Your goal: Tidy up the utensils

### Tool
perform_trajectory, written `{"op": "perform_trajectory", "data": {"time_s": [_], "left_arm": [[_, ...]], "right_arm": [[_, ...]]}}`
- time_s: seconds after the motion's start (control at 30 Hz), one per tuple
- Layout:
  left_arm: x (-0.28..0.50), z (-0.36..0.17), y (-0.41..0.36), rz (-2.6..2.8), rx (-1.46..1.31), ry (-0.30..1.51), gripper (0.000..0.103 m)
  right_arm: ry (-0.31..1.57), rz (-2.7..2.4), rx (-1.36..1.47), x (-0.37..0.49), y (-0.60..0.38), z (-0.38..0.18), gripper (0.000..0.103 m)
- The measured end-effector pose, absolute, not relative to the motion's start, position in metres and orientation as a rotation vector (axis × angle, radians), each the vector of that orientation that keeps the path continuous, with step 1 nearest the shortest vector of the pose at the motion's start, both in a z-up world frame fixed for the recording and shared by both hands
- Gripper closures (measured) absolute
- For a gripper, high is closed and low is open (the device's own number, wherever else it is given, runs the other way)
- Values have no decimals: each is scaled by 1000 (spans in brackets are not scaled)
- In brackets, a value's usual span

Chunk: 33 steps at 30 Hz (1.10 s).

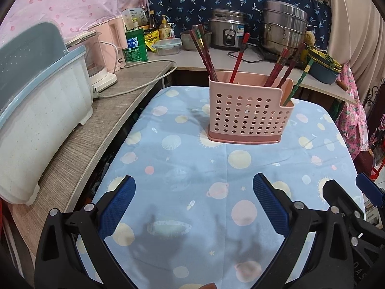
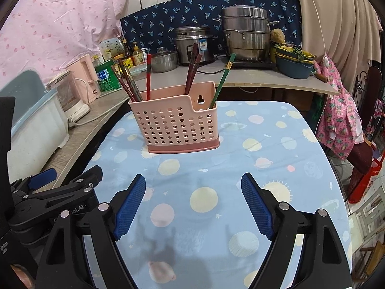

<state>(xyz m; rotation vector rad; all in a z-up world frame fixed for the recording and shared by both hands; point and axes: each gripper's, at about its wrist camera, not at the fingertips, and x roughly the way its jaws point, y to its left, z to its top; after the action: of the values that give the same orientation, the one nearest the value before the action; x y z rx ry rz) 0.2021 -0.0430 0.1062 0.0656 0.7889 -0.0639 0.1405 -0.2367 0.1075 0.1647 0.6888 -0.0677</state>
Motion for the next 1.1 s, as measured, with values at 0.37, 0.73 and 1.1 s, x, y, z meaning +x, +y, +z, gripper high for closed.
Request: {"op": "perform_trajectory", "data": {"time_s": [0.37, 0.73, 1.1], "left_arm": [[224, 103, -40, -43, 59, 801, 9], [235, 103, -43, -48, 61, 799, 9], [243, 100, -50, -58, 65, 805, 8]], "right_arm": [[709, -79, 157, 166, -242, 104, 19], [729, -92, 137, 182, -245, 101, 18], [745, -109, 136, 191, -250, 98, 18]]}}
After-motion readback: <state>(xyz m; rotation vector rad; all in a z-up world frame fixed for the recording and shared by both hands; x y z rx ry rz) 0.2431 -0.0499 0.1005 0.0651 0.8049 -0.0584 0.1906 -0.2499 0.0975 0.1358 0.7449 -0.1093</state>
